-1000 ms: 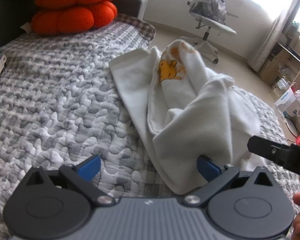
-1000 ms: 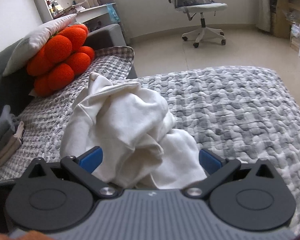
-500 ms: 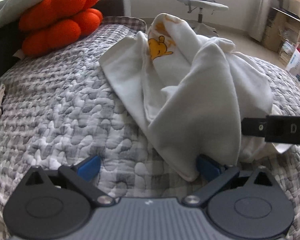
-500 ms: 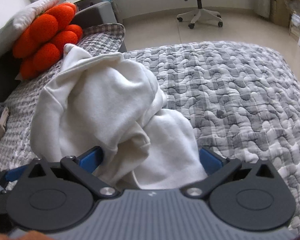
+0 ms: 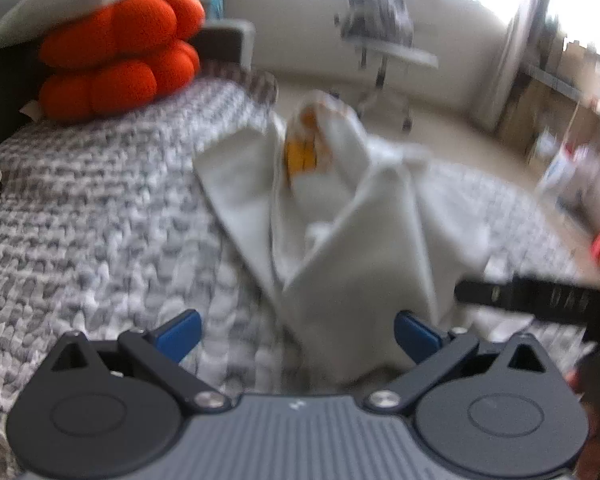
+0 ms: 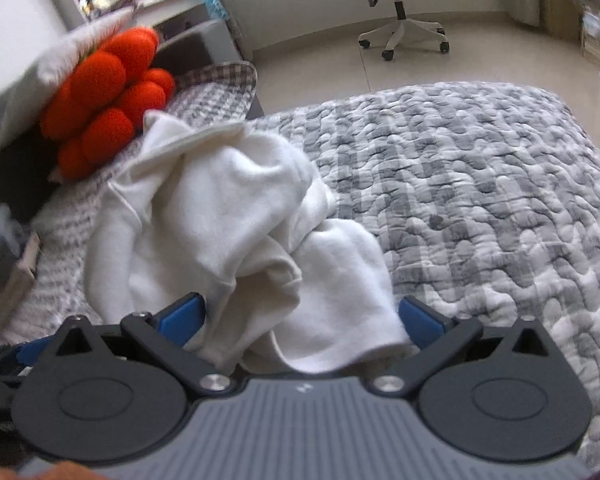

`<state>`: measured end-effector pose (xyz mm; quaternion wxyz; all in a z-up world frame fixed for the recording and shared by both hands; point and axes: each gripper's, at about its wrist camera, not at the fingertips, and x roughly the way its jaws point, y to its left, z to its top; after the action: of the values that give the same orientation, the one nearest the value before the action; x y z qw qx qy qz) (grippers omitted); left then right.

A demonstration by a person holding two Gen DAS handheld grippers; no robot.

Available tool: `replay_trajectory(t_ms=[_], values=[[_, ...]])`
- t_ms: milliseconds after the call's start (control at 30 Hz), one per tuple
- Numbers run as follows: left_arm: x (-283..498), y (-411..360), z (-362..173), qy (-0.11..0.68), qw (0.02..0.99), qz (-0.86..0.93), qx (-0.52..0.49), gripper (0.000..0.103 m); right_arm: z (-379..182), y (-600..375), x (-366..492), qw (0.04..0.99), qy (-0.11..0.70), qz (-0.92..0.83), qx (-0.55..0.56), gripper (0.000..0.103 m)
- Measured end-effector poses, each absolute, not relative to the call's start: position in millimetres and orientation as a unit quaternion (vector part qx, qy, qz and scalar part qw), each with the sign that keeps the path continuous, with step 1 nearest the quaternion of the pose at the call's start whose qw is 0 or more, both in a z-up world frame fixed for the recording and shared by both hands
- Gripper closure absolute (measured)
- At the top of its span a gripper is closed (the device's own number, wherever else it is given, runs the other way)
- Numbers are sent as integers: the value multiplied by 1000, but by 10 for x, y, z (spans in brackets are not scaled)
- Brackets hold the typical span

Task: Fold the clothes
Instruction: 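Move the left tool toward the bear-print garment and close on its fabric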

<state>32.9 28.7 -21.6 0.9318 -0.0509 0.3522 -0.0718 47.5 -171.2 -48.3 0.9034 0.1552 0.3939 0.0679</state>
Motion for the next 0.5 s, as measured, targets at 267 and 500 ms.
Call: replay_trajectory(t_ms=[267,500], values=[[506,244,-36,339,934,-58,-95,0,-386,-1795,374,918,367,34,148,0],[741,47,-52,366,928,-25,-69,0,-434,-1848,476,915,373,20,151,0]])
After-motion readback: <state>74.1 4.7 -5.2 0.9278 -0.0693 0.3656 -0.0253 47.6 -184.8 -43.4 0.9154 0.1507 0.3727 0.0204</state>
